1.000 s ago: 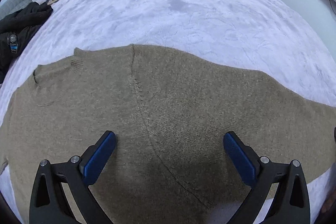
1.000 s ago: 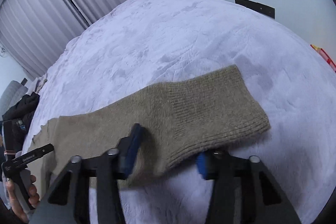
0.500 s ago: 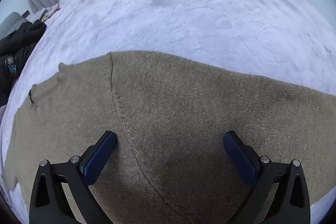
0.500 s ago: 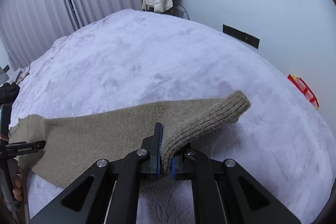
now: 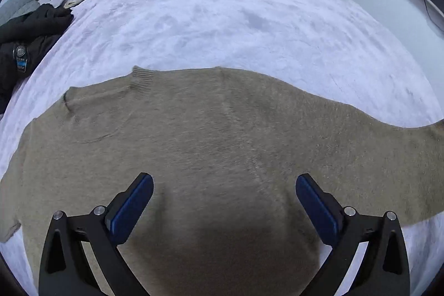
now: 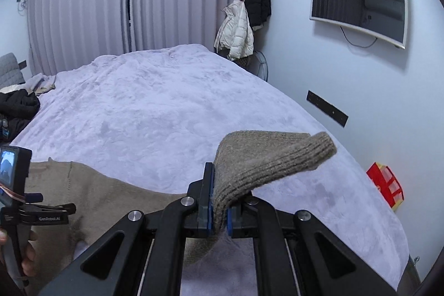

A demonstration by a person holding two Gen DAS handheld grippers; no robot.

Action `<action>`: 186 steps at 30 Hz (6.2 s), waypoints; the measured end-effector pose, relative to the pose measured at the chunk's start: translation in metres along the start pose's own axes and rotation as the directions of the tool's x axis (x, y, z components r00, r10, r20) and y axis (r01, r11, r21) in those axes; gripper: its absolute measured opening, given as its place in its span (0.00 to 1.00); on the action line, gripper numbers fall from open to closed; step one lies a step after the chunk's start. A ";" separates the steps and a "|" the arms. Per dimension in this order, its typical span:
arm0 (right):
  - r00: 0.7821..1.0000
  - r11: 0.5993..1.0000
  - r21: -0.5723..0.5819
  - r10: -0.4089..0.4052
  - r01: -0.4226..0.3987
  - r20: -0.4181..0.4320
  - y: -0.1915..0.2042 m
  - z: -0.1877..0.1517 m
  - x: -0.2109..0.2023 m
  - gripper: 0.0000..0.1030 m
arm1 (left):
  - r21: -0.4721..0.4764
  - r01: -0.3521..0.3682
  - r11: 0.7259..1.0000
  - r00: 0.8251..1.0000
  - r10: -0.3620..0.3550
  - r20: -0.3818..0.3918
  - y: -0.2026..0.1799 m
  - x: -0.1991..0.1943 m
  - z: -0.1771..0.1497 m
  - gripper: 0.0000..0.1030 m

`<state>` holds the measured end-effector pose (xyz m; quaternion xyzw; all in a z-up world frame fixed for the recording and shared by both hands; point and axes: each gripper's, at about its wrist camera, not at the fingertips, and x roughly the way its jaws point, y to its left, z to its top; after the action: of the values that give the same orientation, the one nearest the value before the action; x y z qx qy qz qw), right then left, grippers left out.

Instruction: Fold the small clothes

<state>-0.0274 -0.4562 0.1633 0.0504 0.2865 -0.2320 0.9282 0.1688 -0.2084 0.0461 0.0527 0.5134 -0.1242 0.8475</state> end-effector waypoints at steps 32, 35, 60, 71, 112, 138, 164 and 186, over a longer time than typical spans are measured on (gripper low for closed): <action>0.920 0.757 -0.540 0.213 -0.368 -0.329 0.541 -0.129 0.031 0.54 | -0.560 0.039 0.828 0.993 0.029 0.112 0.381 -0.061 -0.144 1.00; 0.859 0.744 -0.438 0.384 -0.506 -0.340 0.519 -0.107 0.007 0.77 | -0.581 0.050 0.812 0.988 0.045 0.147 0.379 -0.074 -0.142 1.00; 0.929 0.924 -0.238 0.226 -0.299 -0.292 0.298 -0.113 0.107 0.83 | -0.129 -0.097 0.987 0.992 0.107 0.069 0.210 -0.004 -0.071 1.00; 0.891 0.855 -0.324 0.291 -0.406 -0.350 0.335 -0.085 0.087 0.84 | -0.253 0.028 0.967 0.996 -0.007 0.085 0.201 -0.009 -0.035 1.00; 0.921 0.913 -0.312 0.142 -0.263 -0.361 0.308 -0.079 0.089 0.86 | -0.188 -0.007 0.982 0.994 0.027 0.107 0.198 -0.028 -0.060 1.00; 0.967 0.933 -0.280 0.183 -0.227 -0.176 0.273 -0.100 0.047 0.99 | -0.111 -0.093 0.989 0.996 0.094 0.000 0.197 0.029 -0.027 1.00; 0.915 0.937 -0.227 0.170 -0.265 -0.365 0.325 -0.063 0.120 0.99 | -0.204 -0.155 0.967 0.984 0.169 0.053 0.270 -0.014 -0.049 1.00; 0.873 0.889 -0.305 0.181 -0.342 -0.453 0.325 -0.149 0.023 0.99 | -0.195 -0.168 0.966 0.986 0.164 -0.039 0.250 -0.038 -0.148 1.00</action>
<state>0.0629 -0.1437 0.0136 -0.0416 0.5052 -0.0266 0.8616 0.0914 0.0709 0.0007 0.0128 0.5263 -0.0007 0.8502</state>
